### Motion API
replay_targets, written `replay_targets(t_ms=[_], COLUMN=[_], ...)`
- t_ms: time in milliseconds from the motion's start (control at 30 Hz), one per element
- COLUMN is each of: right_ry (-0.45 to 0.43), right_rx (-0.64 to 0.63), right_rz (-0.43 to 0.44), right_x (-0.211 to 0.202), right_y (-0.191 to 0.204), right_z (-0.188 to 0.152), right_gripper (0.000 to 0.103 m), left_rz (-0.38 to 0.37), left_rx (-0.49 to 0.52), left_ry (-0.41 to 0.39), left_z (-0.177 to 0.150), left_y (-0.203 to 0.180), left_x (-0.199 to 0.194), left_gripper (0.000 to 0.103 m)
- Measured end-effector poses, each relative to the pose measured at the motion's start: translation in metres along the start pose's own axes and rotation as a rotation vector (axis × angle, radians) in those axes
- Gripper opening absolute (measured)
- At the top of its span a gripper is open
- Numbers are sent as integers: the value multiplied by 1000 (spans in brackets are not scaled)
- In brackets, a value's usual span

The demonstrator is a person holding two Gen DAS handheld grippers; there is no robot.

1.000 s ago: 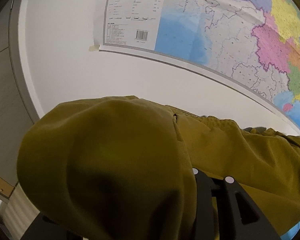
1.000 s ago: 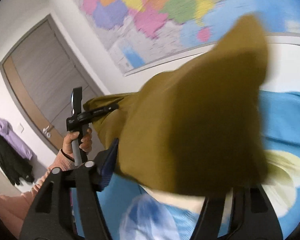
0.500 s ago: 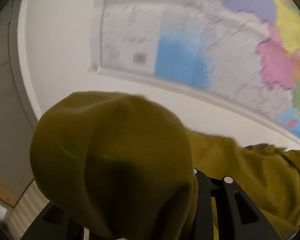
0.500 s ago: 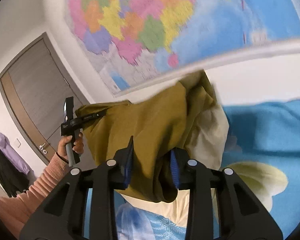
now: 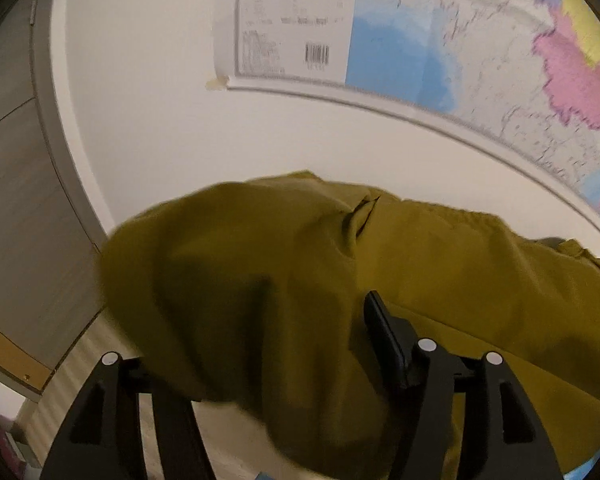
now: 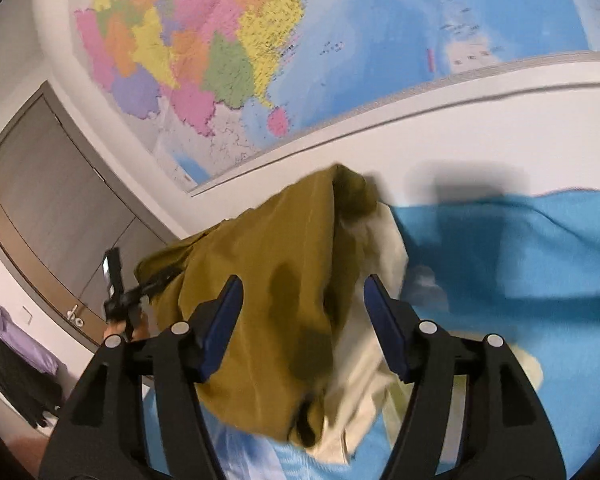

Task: Fold large clothes
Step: 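Lower the folded shirt with both grippers toward the clothes stack, then open both grippers and release the shirt onto the stack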

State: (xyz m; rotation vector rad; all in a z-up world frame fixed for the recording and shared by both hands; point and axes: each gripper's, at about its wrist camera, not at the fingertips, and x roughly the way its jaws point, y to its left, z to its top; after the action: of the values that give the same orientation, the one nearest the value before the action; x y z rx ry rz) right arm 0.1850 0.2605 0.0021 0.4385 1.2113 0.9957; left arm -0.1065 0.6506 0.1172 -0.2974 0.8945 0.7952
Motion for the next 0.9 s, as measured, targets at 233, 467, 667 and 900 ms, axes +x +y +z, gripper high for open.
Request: replay_targets(t_ms=[233,467,667,900], right_ry=[79,-112,-16,122], right_rx=[65,-146,-218,-105], right_rz=[-7,23,-121,-191], right_x=[51,24,56,80], right_y=[-9,41,36,-6], right_z=[28,59,48,31], right_gripper=[45,2,2,23], left_rz=[-19,7,117,136], left_rx=[-11,-23,34,-11], left_ry=[-98,-108,-73,-179], left_z=[-17,-26,-42,-48], left_y=[4,5,1,9], left_x=[-36,-41,-30,-69], left_gripper=[64,66,68,71])
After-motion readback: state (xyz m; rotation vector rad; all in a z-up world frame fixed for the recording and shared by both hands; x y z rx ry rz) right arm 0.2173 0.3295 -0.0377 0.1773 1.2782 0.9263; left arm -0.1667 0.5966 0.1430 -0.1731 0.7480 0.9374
